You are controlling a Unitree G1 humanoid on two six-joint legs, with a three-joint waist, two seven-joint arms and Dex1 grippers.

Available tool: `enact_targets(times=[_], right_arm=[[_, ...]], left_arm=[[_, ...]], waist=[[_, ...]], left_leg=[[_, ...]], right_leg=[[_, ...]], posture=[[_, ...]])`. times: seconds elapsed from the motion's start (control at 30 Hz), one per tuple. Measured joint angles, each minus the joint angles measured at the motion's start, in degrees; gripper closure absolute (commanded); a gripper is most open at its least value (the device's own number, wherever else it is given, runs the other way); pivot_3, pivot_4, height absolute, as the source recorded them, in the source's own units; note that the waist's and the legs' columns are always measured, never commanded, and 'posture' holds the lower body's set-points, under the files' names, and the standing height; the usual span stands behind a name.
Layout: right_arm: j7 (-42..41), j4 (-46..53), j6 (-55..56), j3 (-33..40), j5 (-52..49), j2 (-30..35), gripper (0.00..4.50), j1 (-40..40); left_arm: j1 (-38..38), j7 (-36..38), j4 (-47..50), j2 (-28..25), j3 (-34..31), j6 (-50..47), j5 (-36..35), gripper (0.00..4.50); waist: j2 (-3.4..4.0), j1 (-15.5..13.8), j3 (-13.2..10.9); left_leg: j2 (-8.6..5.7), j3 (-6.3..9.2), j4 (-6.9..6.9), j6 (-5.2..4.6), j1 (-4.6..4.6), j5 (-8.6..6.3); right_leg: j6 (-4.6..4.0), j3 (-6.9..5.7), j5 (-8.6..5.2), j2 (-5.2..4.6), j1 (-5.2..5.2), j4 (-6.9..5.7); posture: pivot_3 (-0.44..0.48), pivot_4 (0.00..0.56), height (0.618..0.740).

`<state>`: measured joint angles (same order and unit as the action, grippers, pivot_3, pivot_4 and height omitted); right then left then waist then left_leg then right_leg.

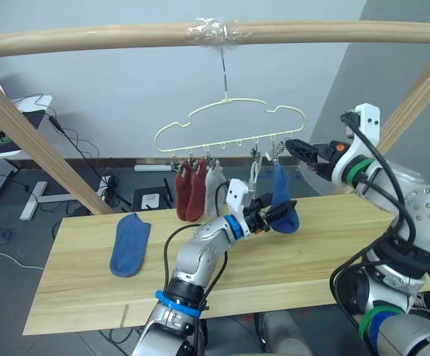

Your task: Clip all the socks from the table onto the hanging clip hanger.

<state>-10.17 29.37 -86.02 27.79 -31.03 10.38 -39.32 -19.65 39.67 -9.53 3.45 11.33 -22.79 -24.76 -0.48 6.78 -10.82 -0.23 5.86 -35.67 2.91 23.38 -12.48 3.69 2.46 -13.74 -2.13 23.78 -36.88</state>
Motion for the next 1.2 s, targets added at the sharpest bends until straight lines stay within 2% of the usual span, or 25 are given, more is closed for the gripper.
enact_targets(times=[0.07, 0.17, 0.23, 0.43, 0.53, 0.6, 0.7, 0.77, 0.83, 1.2], right_arm=[[-0.22, 1.34, 3.49, -2.02, 0.52, 0.43, 0.00, 4.03], [-2.45, 3.24, 12.37, -10.55, 3.26, 6.02, 0.00, 12.83], [-3.70, 3.11, 17.99, -14.98, 5.20, 7.10, 0.00, 18.56], [-3.25, 1.06, 32.45, -19.91, 10.68, 6.96, 0.00, 22.14], [-2.21, -1.40, 38.90, -21.71, 13.68, 5.96, 0.58, 22.91], [-1.81, -2.98, 42.98, -23.43, 15.91, 5.82, 1.26, 23.18], [-0.92, -4.74, 47.86, -25.39, 18.77, 5.26, 1.26, 23.17], [-0.50, -6.00, 49.98, -26.11, 19.68, 4.33, 1.54, 23.15], [0.55, -7.44, 52.07, -26.70, 20.82, 2.75, 2.08, 23.03], [5.58, -18.72, 59.40, -26.70, 24.18, -2.88, 2.08, 15.66]], left_arm=[[2.37, 0.59, 0.16, -2.24, 0.03, -0.99, 0.05, 0.03], [5.54, 1.23, 4.77, -7.01, 0.18, -2.06, 0.50, 0.03], [8.13, 1.72, 8.91, -11.22, -0.44, -3.32, 0.48, 0.03], [11.35, -0.17, 18.51, -19.23, -3.42, -7.11, 0.53, 0.03], [12.92, -1.00, 23.09, -22.16, -6.81, -6.36, 0.53, 0.00], [14.11, -1.27, 26.19, -23.09, -9.07, -4.99, 0.12, 0.00], [14.92, -1.74, 29.72, -23.55, -10.72, -3.97, -0.10, 0.00], [15.54, -2.16, 31.44, -23.57, -11.13, -3.58, -0.17, 0.00], [16.79, -2.87, 32.74, -23.54, -11.22, -3.45, -0.35, 0.00], [18.88, -4.27, 38.30, -22.93, -11.03, -3.95, -3.70, 0.00]], waist=[[0.01, 0.12, -0.03], [0.00, 0.16, -0.05], [-0.01, 0.21, -0.06], [-0.06, -0.20, -0.24], [-0.07, -0.40, -0.26], [-0.07, -0.59, -0.26], [-0.08, -1.31, -0.26], [-0.08, -1.73, -0.26], [-0.09, -1.84, -0.25], [-0.08, -2.16, -0.25]], left_leg=[[0.00, -0.02, 0.01, 0.00, 0.01, 0.00], [0.00, -0.02, 0.00, 0.01, 0.04, 0.00], [0.03, -0.08, 0.04, 0.01, 0.03, 0.00], [0.03, -0.16, -0.06, 0.02, 0.06, 0.01], [0.03, -0.17, -0.02, 0.02, 0.07, 0.01], [0.03, -0.17, 0.04, 0.02, 0.09, 0.00], [0.03, -0.16, 0.05, 0.03, 0.09, 0.01], [0.03, -0.17, 0.04, 0.03, 0.09, 0.01], [0.03, -0.17, 0.02, 0.03, 0.09, 0.01], [0.04, -0.15, -0.04, 0.03, 0.08, 0.02]], right_leg=[[0.00, 0.03, 0.00, 0.00, 0.04, -0.02], [0.00, 0.02, 0.00, -0.01, 0.06, 0.00], [-0.01, 0.08, -0.01, -0.01, 0.13, -0.03], [-0.04, 0.15, 0.01, -0.01, 0.20, -0.09], [-0.02, 0.16, 0.02, -0.02, 0.23, -0.09], [-0.02, 0.16, 0.02, -0.03, 0.25, -0.06], [-0.02, 0.15, 0.01, -0.03, 0.25, -0.06], [-0.02, 0.16, 0.02, -0.03, 0.25, -0.07], [-0.03, 0.17, 0.02, -0.03, 0.24, -0.08], [-0.09, 0.15, 0.08, -0.03, 0.23, -0.15]], posture=[[-0.159, 0.164, 0.740], [-0.143, 0.164, 0.740], [-0.134, 0.165, 0.740], [-0.105, 0.164, 0.740], [-0.090, 0.160, 0.740], [-0.073, 0.161, 0.740], [-0.061, 0.161, 0.740], [-0.050, 0.156, 0.740], [-0.047, 0.156, 0.740], [-0.029, 0.149, 0.740]])
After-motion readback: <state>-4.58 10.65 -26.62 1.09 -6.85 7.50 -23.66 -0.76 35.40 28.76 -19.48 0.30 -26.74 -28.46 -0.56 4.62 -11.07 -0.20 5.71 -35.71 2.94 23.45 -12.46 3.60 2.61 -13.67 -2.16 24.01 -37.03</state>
